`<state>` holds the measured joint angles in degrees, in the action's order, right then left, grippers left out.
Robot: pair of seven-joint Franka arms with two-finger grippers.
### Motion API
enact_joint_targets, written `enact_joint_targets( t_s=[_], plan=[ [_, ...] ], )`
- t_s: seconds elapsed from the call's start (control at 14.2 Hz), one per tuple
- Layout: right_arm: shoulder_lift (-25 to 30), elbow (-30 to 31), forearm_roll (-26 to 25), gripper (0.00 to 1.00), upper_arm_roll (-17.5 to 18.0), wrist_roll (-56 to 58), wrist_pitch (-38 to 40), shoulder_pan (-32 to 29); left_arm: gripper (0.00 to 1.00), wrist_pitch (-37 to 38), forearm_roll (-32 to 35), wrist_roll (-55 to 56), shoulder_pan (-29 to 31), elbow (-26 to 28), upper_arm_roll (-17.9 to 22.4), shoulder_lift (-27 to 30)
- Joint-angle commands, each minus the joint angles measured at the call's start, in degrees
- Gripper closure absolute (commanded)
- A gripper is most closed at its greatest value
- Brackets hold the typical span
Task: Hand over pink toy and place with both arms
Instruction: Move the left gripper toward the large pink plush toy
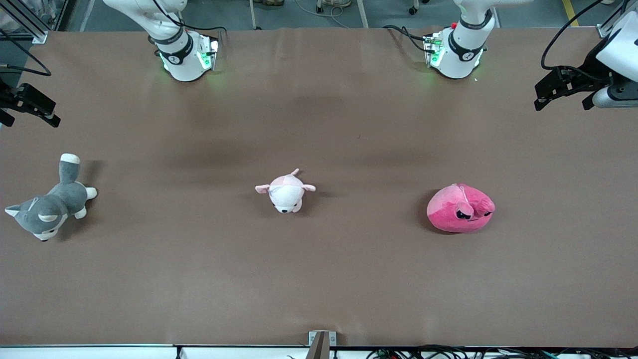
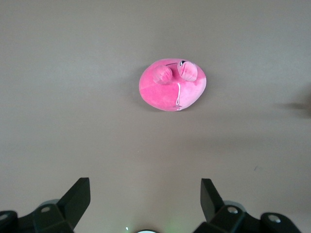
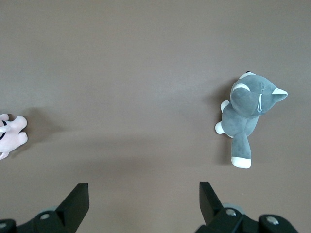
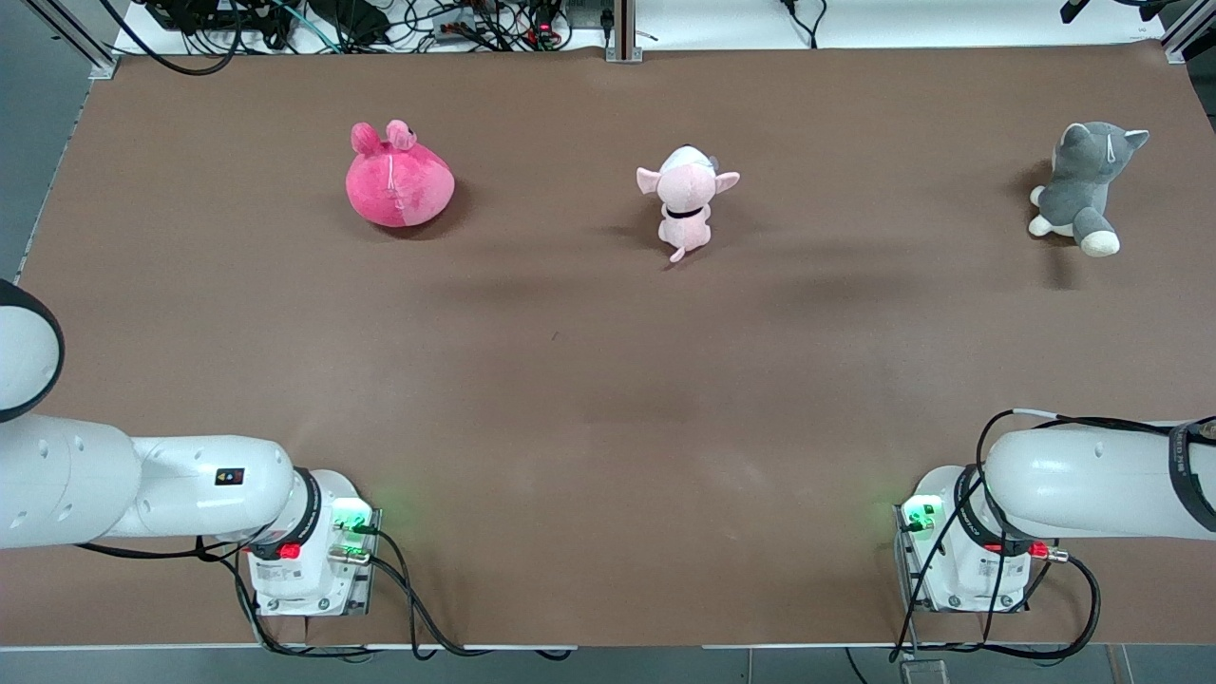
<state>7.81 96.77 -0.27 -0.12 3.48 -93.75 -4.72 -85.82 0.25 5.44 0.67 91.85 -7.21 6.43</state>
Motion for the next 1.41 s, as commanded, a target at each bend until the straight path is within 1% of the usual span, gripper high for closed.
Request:
enact_joint_targets(
  t_s=[0.0, 0.28, 0.42, 0.63, 0.7, 0.92, 1.13, 1.2, 1.34],
  plan=[
    [0.9, 0.7, -1.2, 0.0, 0.1, 0.6, 0.0, 0.0, 0.0, 2.0, 0.2, -1.0, 0.4, -1.2, 0.0, -0.2],
    [0.8, 0.8, -1.2, 0.0, 0.1, 0.6, 0.1, 0.0, 0.0, 2.3, 0.4, -1.0, 1.3, -2.3, 0.0, -0.9],
    [0.5, 0.6, -1.1, 0.0, 0.1, 0.6, -0.1, -0.1, 0.0, 2.3, 0.5, -1.4, 2.3, -2.9, -0.1, -3.0],
    [0.0, 0.1, -0.5, 0.0, 0.1, 0.5, -0.5, 0.0, 0.0, 0.5, 0.5, -0.3, 2.8, -2.2, -0.2, -6.4],
    [0.0, 0.0, -0.5, 0.0, 0.1, 0.5, -0.5, 0.0, 0.0, -1.8, 0.4, -0.2, 2.8, -0.4, -0.2, -7.2],
    [0.0, -0.8, -1.1, 0.0, 0.1, 0.6, -0.2, 0.9, 0.0, -12.1, 0.5, -0.1, 3.3, 6.8, -0.1, -7.9],
    [0.3, -1.2, -1.2, 0.0, 0.2, 0.6, 0.2, 1.9, 0.0, -23.7, -0.2, 0.0, 4.7, 14.3, -0.2, -9.9],
    [0.3, -0.8, -1.2, 0.0, 0.1, 0.6, 0.1, 2.0, 0.0, -27.4, -0.3, 0.1, 5.6, 15.9, -0.3, -11.0],
    [0.7, 0.8, -1.2, 0.0, 0.2, 0.6, -1.9, 2.2, 0.0, -32.5, -1.0, 1.0, 5.7, 17.5, -0.3, -12.9]
  ],
)
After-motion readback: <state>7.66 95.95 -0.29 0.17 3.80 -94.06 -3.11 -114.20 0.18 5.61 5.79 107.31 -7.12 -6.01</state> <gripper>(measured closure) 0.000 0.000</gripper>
